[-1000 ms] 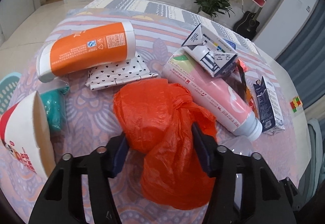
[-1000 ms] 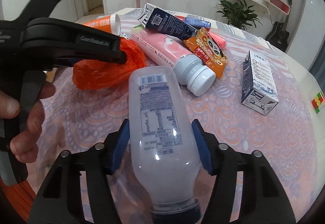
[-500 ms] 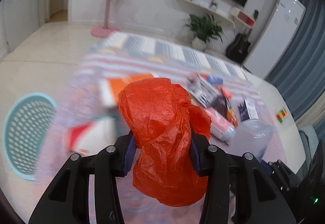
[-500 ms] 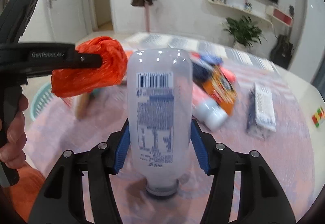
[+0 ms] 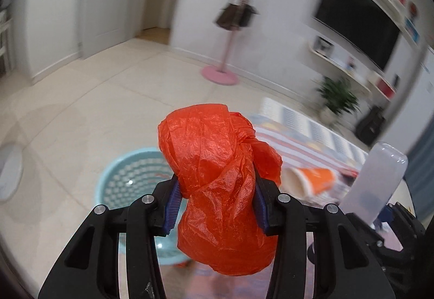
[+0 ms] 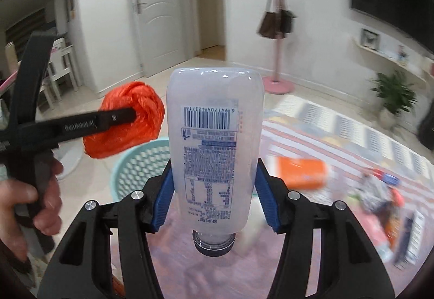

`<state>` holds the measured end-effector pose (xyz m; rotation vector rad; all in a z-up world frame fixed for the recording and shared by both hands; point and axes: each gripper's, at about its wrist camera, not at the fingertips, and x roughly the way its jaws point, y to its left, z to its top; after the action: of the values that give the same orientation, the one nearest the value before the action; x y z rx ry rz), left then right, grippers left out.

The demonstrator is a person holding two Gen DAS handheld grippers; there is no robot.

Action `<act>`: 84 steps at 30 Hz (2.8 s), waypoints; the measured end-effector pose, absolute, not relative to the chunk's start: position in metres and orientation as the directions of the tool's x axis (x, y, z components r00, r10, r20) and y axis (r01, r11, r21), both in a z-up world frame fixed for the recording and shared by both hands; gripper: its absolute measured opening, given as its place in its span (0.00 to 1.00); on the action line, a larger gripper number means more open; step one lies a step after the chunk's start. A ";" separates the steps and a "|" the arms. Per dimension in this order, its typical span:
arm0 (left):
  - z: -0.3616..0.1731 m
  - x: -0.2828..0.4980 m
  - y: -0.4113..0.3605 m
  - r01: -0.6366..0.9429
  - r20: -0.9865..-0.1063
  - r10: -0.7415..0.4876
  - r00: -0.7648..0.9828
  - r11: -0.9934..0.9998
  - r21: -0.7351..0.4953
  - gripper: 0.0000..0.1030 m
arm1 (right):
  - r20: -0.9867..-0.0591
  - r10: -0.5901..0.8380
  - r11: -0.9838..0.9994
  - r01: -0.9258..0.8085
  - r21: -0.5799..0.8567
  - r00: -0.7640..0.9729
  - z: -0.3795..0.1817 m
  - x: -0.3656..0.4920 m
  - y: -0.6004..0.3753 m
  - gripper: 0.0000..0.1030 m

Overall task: Collect trash
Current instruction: 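Carry both items over the blue basket and open both tools to drop them, then grasp the panda paper cup with the left tool while the right tool grasps the pink bottle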

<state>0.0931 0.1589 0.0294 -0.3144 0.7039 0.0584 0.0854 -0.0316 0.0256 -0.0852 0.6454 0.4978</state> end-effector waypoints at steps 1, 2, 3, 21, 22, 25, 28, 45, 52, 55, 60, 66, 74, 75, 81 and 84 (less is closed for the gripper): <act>0.024 0.095 0.176 -0.189 -0.650 -0.037 0.759 0.943 -0.275 0.42 | -0.603 0.427 0.873 -0.482 0.079 0.674 0.023 0.091 -0.020 0.52; 0.018 0.096 0.188 -0.216 -0.656 -0.020 0.755 0.936 -0.277 0.42 | -0.611 0.434 0.866 -0.494 0.080 0.662 0.020 0.097 -0.007 0.52; 0.013 0.097 0.200 -0.245 -0.661 0.002 0.750 0.930 -0.275 0.42 | -0.622 0.441 0.859 -0.505 0.083 0.648 0.015 0.104 0.007 0.52; -0.111 0.123 0.276 -0.410 -0.820 0.040 0.570 0.880 -0.242 0.46 | -0.868 0.403 0.846 -0.479 0.233 0.290 -0.111 0.191 0.139 0.52; -0.115 0.123 0.277 -0.408 -0.824 0.035 0.566 0.880 -0.243 0.47 | -0.873 0.401 0.847 -0.476 0.237 0.278 -0.116 0.193 0.141 0.52; -0.121 0.121 0.278 -0.410 -0.826 0.026 0.563 0.877 -0.252 0.56 | -0.880 0.402 0.849 -0.462 0.256 0.253 -0.127 0.196 0.143 0.52; -0.120 0.117 0.279 -0.410 -0.823 0.019 0.568 0.874 -0.262 0.61 | -0.876 0.407 0.849 -0.461 0.258 0.259 -0.129 0.198 0.142 0.54; -0.048 0.085 0.235 -0.291 -0.711 -0.039 0.703 0.895 -0.337 0.66 | -0.752 0.444 0.864 -0.456 0.215 0.487 -0.054 0.139 0.067 0.61; -0.013 0.079 0.159 -0.133 -0.665 -0.133 0.735 0.933 -0.333 0.71 | -0.654 0.398 0.910 -0.366 0.193 0.643 -0.015 0.110 -0.018 0.62; -0.008 0.085 0.119 -0.059 -0.666 -0.165 0.728 0.952 -0.301 0.77 | -0.625 0.353 0.934 -0.305 0.187 0.696 -0.006 0.099 -0.066 0.65; -0.019 0.096 0.056 0.032 -0.696 -0.205 0.688 0.967 -0.253 0.87 | -0.597 0.245 0.969 -0.203 0.138 0.764 -0.005 0.089 -0.138 0.71; -0.045 0.105 0.004 0.080 -0.761 -0.174 0.625 0.984 -0.159 0.87 | -0.595 0.143 0.989 -0.099 0.106 0.791 -0.017 0.084 -0.215 0.72; -0.074 0.119 -0.012 0.060 -0.822 -0.113 0.558 0.994 -0.096 0.87 | -0.622 0.069 0.997 -0.041 0.060 0.780 -0.052 0.088 -0.265 0.72; -0.077 0.120 -0.012 0.061 -0.827 -0.111 0.551 0.994 -0.093 0.87 | -0.632 0.065 0.998 -0.035 0.059 0.772 -0.058 0.090 -0.269 0.72; -0.092 0.126 -0.016 0.057 -0.847 -0.101 0.522 0.995 -0.083 0.87 | -0.695 0.062 0.997 -0.020 0.068 0.717 -0.090 0.105 -0.286 0.72; -0.100 0.130 -0.015 0.047 -0.854 -0.100 0.510 0.995 -0.088 0.87 | -0.715 0.062 0.998 -0.029 0.058 0.697 -0.100 0.115 -0.288 0.72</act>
<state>0.1297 -0.0151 -0.1002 -0.0557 1.0321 -0.0882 0.1149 -0.2877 -0.1005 0.0433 0.7982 0.0505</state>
